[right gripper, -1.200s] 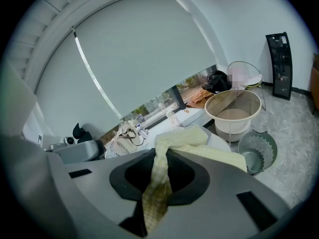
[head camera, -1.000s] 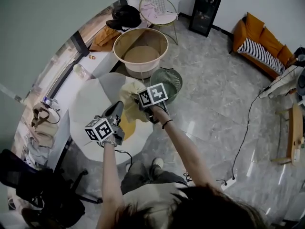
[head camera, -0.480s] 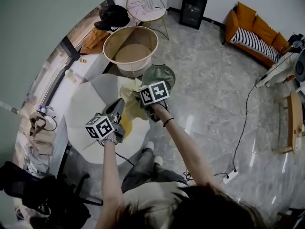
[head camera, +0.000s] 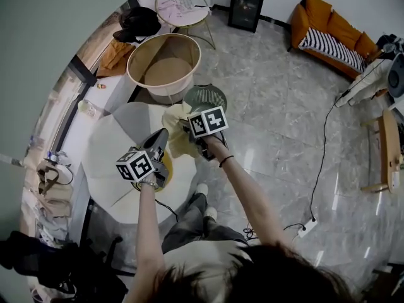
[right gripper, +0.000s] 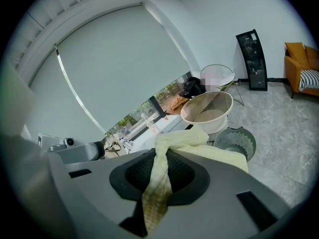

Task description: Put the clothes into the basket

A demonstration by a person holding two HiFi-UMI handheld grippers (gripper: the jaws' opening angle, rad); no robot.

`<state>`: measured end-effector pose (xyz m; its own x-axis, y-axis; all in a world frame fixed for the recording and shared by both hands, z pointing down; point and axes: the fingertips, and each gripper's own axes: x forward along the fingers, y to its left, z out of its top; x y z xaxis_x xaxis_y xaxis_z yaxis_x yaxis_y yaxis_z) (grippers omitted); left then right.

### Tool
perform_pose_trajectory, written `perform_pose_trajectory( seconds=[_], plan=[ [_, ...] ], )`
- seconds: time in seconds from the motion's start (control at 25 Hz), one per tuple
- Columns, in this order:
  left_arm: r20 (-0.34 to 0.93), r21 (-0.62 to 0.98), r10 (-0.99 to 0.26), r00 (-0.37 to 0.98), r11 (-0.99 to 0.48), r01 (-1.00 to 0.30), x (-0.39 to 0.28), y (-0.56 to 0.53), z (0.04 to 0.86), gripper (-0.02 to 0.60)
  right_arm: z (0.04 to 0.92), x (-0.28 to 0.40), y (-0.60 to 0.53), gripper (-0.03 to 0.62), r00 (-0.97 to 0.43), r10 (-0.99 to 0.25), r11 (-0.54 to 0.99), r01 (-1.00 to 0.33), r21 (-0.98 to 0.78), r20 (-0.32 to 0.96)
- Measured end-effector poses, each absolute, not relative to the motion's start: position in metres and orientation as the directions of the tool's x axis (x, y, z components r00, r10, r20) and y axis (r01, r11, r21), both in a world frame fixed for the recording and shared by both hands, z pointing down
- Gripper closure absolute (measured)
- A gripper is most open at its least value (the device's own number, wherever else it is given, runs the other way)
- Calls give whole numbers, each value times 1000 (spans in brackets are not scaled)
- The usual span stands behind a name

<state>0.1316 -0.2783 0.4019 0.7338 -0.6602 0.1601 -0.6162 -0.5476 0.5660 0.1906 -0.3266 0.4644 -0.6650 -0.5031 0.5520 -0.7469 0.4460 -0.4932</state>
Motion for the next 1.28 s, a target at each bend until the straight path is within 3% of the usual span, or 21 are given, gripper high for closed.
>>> perform_pose_trajectory(
  seconds=[1.28],
  plan=[
    [215, 605, -490, 845, -612, -509, 202, -430, 441, 571, 486, 275, -471, 534, -554, -603, 279, -821, -498, 575]
  ],
)
